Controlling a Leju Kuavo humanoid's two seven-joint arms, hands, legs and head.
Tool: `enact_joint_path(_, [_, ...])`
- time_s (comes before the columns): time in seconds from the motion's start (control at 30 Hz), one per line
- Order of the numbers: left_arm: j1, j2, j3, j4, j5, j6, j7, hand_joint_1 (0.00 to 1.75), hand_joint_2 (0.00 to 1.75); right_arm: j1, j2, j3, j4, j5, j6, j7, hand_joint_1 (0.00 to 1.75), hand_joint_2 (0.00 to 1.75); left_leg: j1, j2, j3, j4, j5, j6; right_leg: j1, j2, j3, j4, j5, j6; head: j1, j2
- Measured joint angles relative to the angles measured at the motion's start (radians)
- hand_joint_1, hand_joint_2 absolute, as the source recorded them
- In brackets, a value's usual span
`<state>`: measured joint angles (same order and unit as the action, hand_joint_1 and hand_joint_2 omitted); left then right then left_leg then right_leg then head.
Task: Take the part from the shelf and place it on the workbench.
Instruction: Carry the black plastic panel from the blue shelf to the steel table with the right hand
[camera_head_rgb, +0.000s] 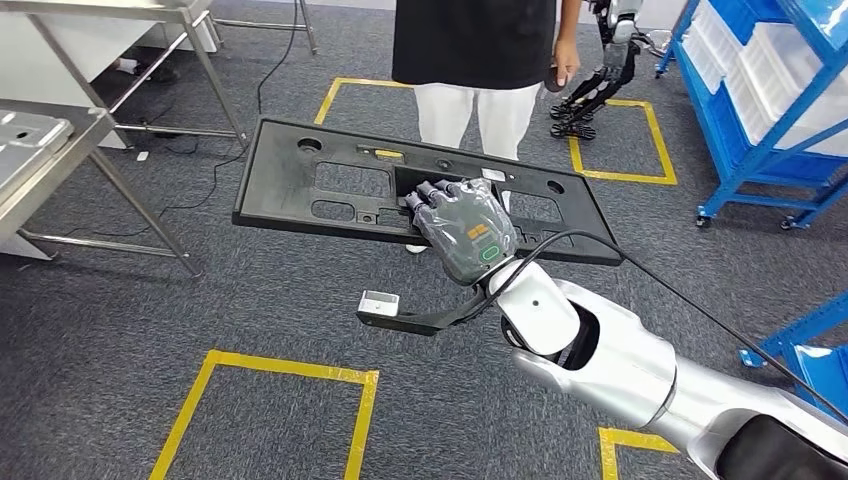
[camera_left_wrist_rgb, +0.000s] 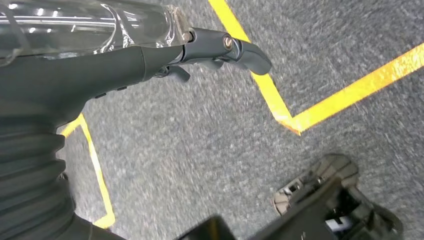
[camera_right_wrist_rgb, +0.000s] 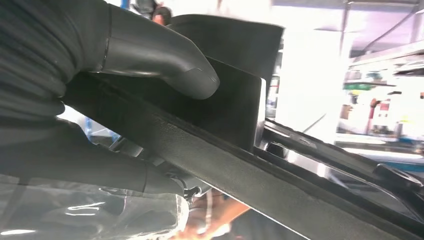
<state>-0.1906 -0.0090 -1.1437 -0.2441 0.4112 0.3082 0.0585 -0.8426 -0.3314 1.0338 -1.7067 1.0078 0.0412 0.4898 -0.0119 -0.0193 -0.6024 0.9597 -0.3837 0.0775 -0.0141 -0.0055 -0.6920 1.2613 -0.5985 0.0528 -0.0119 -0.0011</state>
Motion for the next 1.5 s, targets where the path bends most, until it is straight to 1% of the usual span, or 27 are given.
enact_joint_path(0.03, [0.001, -0.001, 0.0, 0.0, -0.001, 0.0, 0.0, 0.0, 1.75, 0.003, -0.001, 0.0, 0.0, 0.0, 0.0, 0.0, 1.75, 1.75, 0.001, -0.015, 0.001, 0.0, 0.0, 0.0, 0.0, 0.002, -0.02, 0.025, 0.004, 0.001, 0.0, 0.0])
enact_joint_path(0.07, [0.002, -0.001, 0.0, 0.0, -0.001, -0.001, 0.002, 0.0, 1.75, 0.005, -0.001, 0.0, 0.0, 0.0, 0.0, 0.0, 1.75, 1.75, 0.002, -0.031, 0.003, 0.001, -0.001, -0.001, -0.001, 0.003, -0.018, 0.005, 0.03, 0.001, 0.0, 0.0])
enact_joint_path(0.1, [0.003, -0.001, 0.0, 0.0, -0.002, -0.001, 0.003, 0.0, 1.75, 0.006, -0.002, 0.0, 0.0, 0.0, 0.0, 0.0, 1.75, 1.75, 0.004, -0.046, 0.005, 0.002, -0.002, -0.003, -0.004, 0.009, 0.002, -0.051, 0.07, 0.002, 0.0, 0.0])
enact_joint_path(0.17, [0.003, -0.001, 0.0, 0.0, -0.003, -0.001, 0.005, 0.0, 1.75, 0.005, -0.003, 0.0, 0.0, 0.0, 0.0, 0.0, 1.75, 1.75, 0.007, -0.075, 0.005, 0.009, -0.008, -0.012, -0.013, 0.051, 0.062, -0.198, 0.143, 0.005, 0.0, 0.0])
enact_joint_path(0.23, [0.003, -0.001, 0.0, 0.0, -0.003, -0.001, 0.007, 0.0, 1.75, 0.006, -0.004, 0.0, -0.001, 0.0, 0.0, 0.0, 1.75, 1.75, 0.009, -0.098, -0.003, 0.014, -0.01, -0.023, -0.016, 0.082, 0.092, -0.266, 0.163, 0.002, 0.0, 0.0])
enact_joint_path(0.3, [0.004, 0.0, 0.001, 0.0, -0.004, -0.001, 0.009, 0.0, 1.75, 0.007, -0.003, 0.001, -0.002, 0.0, 0.0, 0.0, 1.75, 1.75, 0.013, -0.119, -0.01, 0.013, -0.007, -0.034, -0.012, 0.065, 0.094, -0.27, 0.161, -0.009, -0.001, 0.0])
enact_joint_path(0.33, [0.005, 0.0, 0.001, 0.0, -0.004, -0.001, 0.01, 0.0, 1.75, 0.006, -0.003, 0.0, -0.002, 0.0, 0.0, 0.0, 1.75, 1.75, 0.013, -0.111, -0.015, 0.018, -0.011, -0.039, -0.011, 0.053, 0.096, -0.272, 0.161, -0.015, -0.001, 0.0])
enact_joint_path(0.4, [0.005, 0.0, 0.002, 0.0, -0.005, -0.001, 0.01, 0.0, 1.75, 0.004, -0.001, 0.0, -0.003, 0.0, 0.0, 0.001, 1.75, 1.75, 0.011, -0.06, -0.044, 0.077, -0.044, -0.049, -0.012, 0.029, 0.099, -0.276, 0.162, -0.027, -0.003, 0.0])
enact_joint_path(0.47, [0.002, 0.0, 0.003, 0.0, -0.006, -0.001, 0.011, 0.0, 1.75, 0.004, -0.001, 0.0, -0.005, 0.0, 0.0, 0.001, 1.75, 1.75, 0.011, -0.007, -0.108, 0.212, -0.103, -0.058, -0.007, 0.006, 0.101, -0.276, 0.159, -0.034, -0.005, 0.0])
enact_joint_path(0.53, [-0.002, 0.0, 0.004, 0.0, -0.006, 0.001, 0.011, 0.0, 1.75, 0.007, -0.002, 0.0, -0.005, 0.0, 0.0, 0.001, 1.75, 1.75, 0.013, 0.007, -0.159, 0.311, -0.13, -0.061, -0.004, -0.02, 0.104, -0.275, 0.155, -0.037, -0.004, 0.0])
enact_joint_path(0.57, [-0.003, 0.0, 0.004, 0.0, -0.006, 0.001, 0.011, 0.0, 1.75, 0.007, -0.002, 0.0, -0.005, 0.0, 0.0, 0.001, 1.75, 1.75, 0.013, 0.01, -0.156, 0.304, -0.118, -0.06, -0.003, -0.031, 0.106, -0.275, 0.152, -0.037, -0.004, 0.0])
enact_joint_path(0.6, [-0.002, 0.0, 0.005, 0.0, -0.006, 0.001, 0.011, 0.0, 1.75, 0.008, -0.001, 0.0, -0.005, 0.0, 0.0, 0.001, 1.75, 1.75, 0.013, 0.015, -0.132, 0.257, -0.089, -0.057, -0.002, -0.042, 0.11, -0.275, 0.149, -0.037, -0.004, 0.0])
enact_joint_path(0.67, [0.002, 0.001, 0.005, 0.0, -0.007, 0.0, 0.012, 0.0, 1.75, 0.007, -0.001, 0.0, -0.005, 0.0, 0.0, 0.001, 1.75, 1.75, 0.004, 0.049, -0.055, 0.108, -0.028, -0.046, 0.001, -0.062, 0.121, -0.276, 0.141, -0.034, -0.004, 0.0])
enact_joint_path(0.7, [0.003, 0.001, 0.005, 0.0, -0.007, 0.0, 0.012, 0.0, 1.75, 0.006, -0.001, -0.001, -0.005, 0.0, 0.0, 0.001, 1.75, 1.75, -0.003, 0.067, -0.025, 0.052, -0.013, -0.039, 0.003, -0.072, 0.125, -0.277, 0.138, -0.032, -0.004, 0.0])
enact_joint_path(0.77, [0.003, 0.001, 0.005, 0.0, -0.007, -0.001, 0.013, 0.0, 1.75, 0.006, -0.002, 0.0, -0.005, -0.001, 0.0, 0.001, 1.75, 1.75, -0.015, 0.079, -0.007, 0.013, -0.013, -0.029, 0.008, -0.092, 0.129, -0.279, 0.133, -0.025, -0.004, 0.0])
enact_joint_path(0.83, [0.007, 0.001, 0.005, 0.0, -0.007, -0.001, 0.013, 0.0, 1.75, 0.007, -0.001, -0.001, -0.005, -0.002, 0.0, 0.001, 1.75, 1.75, -0.011, 0.057, -0.005, 0.006, -0.01, -0.022, 0.008, -0.103, 0.135, -0.278, 0.125, -0.015, -0.004, 0.0])
enact_joint_path(0.9, [0.008, 0.002, 0.005, 0.0, -0.007, -0.001, 0.013, 0.0, 1.75, 0.006, -0.001, -0.002, -0.005, -0.002, 0.0, 0.001, 1.75, 1.75, -0.003, 0.035, 0.004, -0.004, -0.006, -0.013, 0.005, -0.065, 0.123, -0.233, 0.095, -0.007, -0.003, 0.0])
enact_joint_path(0.97, [0.006, 0.001, 0.005, 0.0, -0.007, -0.001, 0.013, 0.0, 1.75, 0.009, -0.003, -0.004, -0.006, -0.002, 0.0, 0.002, 1.75, 1.75, 0.002, 0.012, 0.008, -0.007, -0.004, -0.006, 0.003, -0.015, 0.062, -0.105, 0.037, -0.004, -0.001, 0.0])
enact_joint_path(1.0, [0.005, 0.0, 0.005, 0.0, -0.007, -0.001, 0.013, 0.0, 1.75, 0.012, -0.004, -0.004, -0.006, -0.002, 0.0, 0.002, 1.75, 1.75, 0.003, -0.001, 0.009, -0.007, -0.004, -0.005, 0.003, -0.004, 0.024, -0.034, 0.013, -0.003, 0.0, 0.0])
enact_joint_path(1.07, [0.007, -0.001, 0.005, 0.0, -0.007, -0.002, 0.013, 0.0, 1.75, 0.019, -0.004, -0.003, -0.006, -0.003, 0.0, 0.002, 1.75, 1.75, 0.005, -0.03, 0.012, -0.006, -0.005, -0.005, 0.002, 0.0, -0.016, 0.019, 0.017, 0.0, 0.0, 0.0])
enact_joint_path(1.13, [0.008, -0.001, 0.005, 0.0, -0.007, -0.003, 0.012, 0.0, 1.75, 0.021, -0.005, -0.003, -0.006, -0.003, 0.0, 0.002, 1.75, 1.75, 0.01, -0.061, 0.016, -0.003, -0.008, -0.01, -0.004, 0.013, 0.017, -0.081, 0.09, 0.004, 0.0, 0.0])
enact_joint_path(1.2, [0.007, 0.0, 0.005, 0.0, -0.007, -0.003, 0.01, 0.0, 1.75, 0.02, -0.006, -0.003, -0.006, -0.003, 0.0, 0.002, 1.75, 1.75, 0.013, -0.088, 0.012, 0.007, -0.014, -0.021, -0.016, 0.06, 0.073, -0.214, 0.15, 0.009, 0.0, 0.0])
enact_joint_path(1.27, [0.005, 0.0, 0.005, 0.0, -0.007, -0.003, 0.01, 0.0, 1.75, 0.022, -0.006, -0.002, -0.006, -0.003, 0.001, 0.002, 1.75, 1.75, 0.014, -0.11, 0.002, 0.014, -0.017, -0.033, -0.019, 0.084, 0.093, -0.264, 0.16, 0.004, -0.001, 0.0])
enact_joint_path(1.33, [0.006, 0.002, 0.006, 0.0, -0.008, -0.002, 0.01, 0.0, 1.75, 0.022, -0.004, -0.002, -0.006, -0.003, 0.001, 0.002, 1.75, 1.75, 0.018, -0.125, -0.005, 0.013, -0.015, -0.042, -0.015, 0.059, 0.094, -0.266, 0.16, -0.01, -0.002, 0.0])
enact_joint_path(1.4, [0.006, 0.003, 0.006, -0.001, -0.008, -0.002, 0.01, 0.0, 1.75, 0.02, -0.003, -0.004, -0.006, -0.003, 0.001, 0.003, 1.75, 1.75, 0.017, -0.086, -0.025, 0.051, -0.037, -0.052, -0.016, 0.034, 0.097, -0.269, 0.16, -0.022, -0.005, 0.0])
enact_joint_path(1.47, [0.003, 0.003, 0.006, -0.001, -0.009, -0.002, 0.01, 0.0, 1.75, 0.02, -0.002, -0.006, -0.007, -0.003, 0.001, 0.003, 1.75, 1.75, 0.014, -0.02, -0.083, 0.173, -0.095, -0.061, -0.013, 0.011, 0.099, -0.27, 0.158, -0.031, -0.008, 0.0])
enact_joint_path(1.5, [0.001, 0.003, 0.006, -0.001, -0.009, -0.002, 0.01, 0.0, 1.75, 0.02, -0.003, -0.006, -0.007, -0.003, 0.001, 0.003, 1.75, 1.75, 0.016, -0.002, -0.118, 0.245, -0.122, -0.064, -0.011, -0.002, 0.1, -0.27, 0.156, -0.033, -0.009, 0.0])
